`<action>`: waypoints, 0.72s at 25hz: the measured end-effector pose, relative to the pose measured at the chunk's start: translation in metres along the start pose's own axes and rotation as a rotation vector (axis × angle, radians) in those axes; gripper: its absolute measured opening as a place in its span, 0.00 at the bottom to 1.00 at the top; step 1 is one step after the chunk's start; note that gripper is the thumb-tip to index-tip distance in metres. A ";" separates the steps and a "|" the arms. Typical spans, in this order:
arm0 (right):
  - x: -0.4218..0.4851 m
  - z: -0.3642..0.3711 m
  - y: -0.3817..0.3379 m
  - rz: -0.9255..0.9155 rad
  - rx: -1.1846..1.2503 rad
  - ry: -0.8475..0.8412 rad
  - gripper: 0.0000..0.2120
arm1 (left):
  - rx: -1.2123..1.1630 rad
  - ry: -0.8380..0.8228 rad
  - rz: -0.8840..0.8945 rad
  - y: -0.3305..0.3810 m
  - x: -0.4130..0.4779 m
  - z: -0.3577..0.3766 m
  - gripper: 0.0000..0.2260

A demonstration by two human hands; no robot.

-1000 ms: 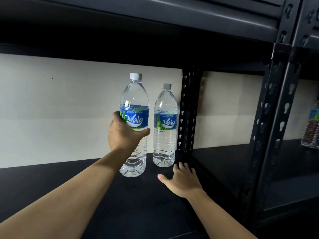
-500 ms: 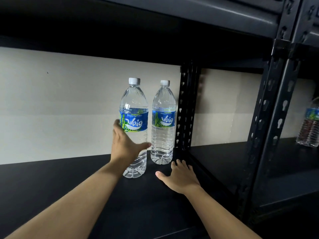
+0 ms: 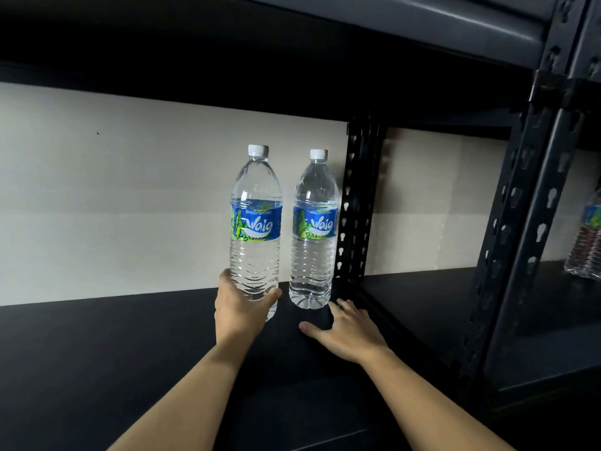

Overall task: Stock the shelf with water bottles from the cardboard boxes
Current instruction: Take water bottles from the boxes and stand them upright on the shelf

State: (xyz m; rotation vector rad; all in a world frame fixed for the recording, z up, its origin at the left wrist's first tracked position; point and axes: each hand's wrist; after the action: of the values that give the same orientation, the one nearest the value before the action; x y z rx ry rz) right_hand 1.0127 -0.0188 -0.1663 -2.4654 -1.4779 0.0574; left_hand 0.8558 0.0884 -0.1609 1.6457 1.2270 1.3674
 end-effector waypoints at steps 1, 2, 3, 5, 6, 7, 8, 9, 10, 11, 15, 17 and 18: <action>0.001 0.001 0.000 0.003 0.003 0.002 0.47 | -0.005 -0.003 -0.008 -0.002 0.004 0.002 0.39; 0.001 0.001 0.000 0.003 0.002 0.002 0.47 | -0.004 -0.003 -0.018 -0.004 0.008 0.003 0.39; 0.001 0.001 0.000 0.004 -0.001 0.001 0.47 | 0.001 -0.006 -0.026 -0.006 0.012 0.004 0.40; 0.000 0.000 -0.001 0.009 -0.004 0.001 0.47 | 0.012 -0.023 -0.036 -0.009 0.019 0.006 0.40; -0.002 -0.001 -0.002 0.014 0.000 -0.001 0.46 | 0.015 -0.036 -0.038 -0.011 0.022 0.006 0.40; -0.003 -0.002 -0.003 0.017 0.006 -0.005 0.46 | 0.020 -0.051 -0.037 -0.013 0.024 0.006 0.41; -0.004 -0.003 -0.004 0.019 0.011 -0.011 0.46 | 0.025 -0.067 -0.034 -0.015 0.025 0.005 0.41; -0.005 -0.005 -0.004 0.021 0.013 -0.014 0.46 | 0.027 -0.081 -0.029 -0.017 0.026 0.005 0.41; -0.005 -0.005 -0.005 0.023 0.015 -0.016 0.46 | 0.029 -0.091 -0.024 -0.018 0.026 0.005 0.42; -0.006 -0.006 -0.005 0.026 0.017 -0.016 0.46 | 0.030 -0.095 -0.018 -0.019 0.026 0.006 0.43; -0.007 -0.007 -0.006 0.033 0.027 -0.024 0.46 | 0.031 -0.068 -0.017 -0.016 0.025 0.008 0.44; -0.006 -0.006 -0.006 0.031 0.029 -0.023 0.46 | 0.025 -0.061 -0.022 -0.016 0.026 0.008 0.43; -0.006 -0.006 -0.005 0.030 0.029 -0.022 0.46 | 0.020 -0.062 -0.023 -0.017 0.026 0.008 0.43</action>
State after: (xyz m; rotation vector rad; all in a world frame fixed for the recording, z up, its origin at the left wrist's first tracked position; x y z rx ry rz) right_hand 1.0062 -0.0229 -0.1595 -2.4719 -1.4382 0.1121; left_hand 0.8597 0.1194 -0.1685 1.6704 1.2242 1.2849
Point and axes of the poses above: each hand's wrist, its own x-axis towards the middle knuckle, its own z-axis out of the palm, y = z × x, and after that the axes turned 1 degree about y, right-handed
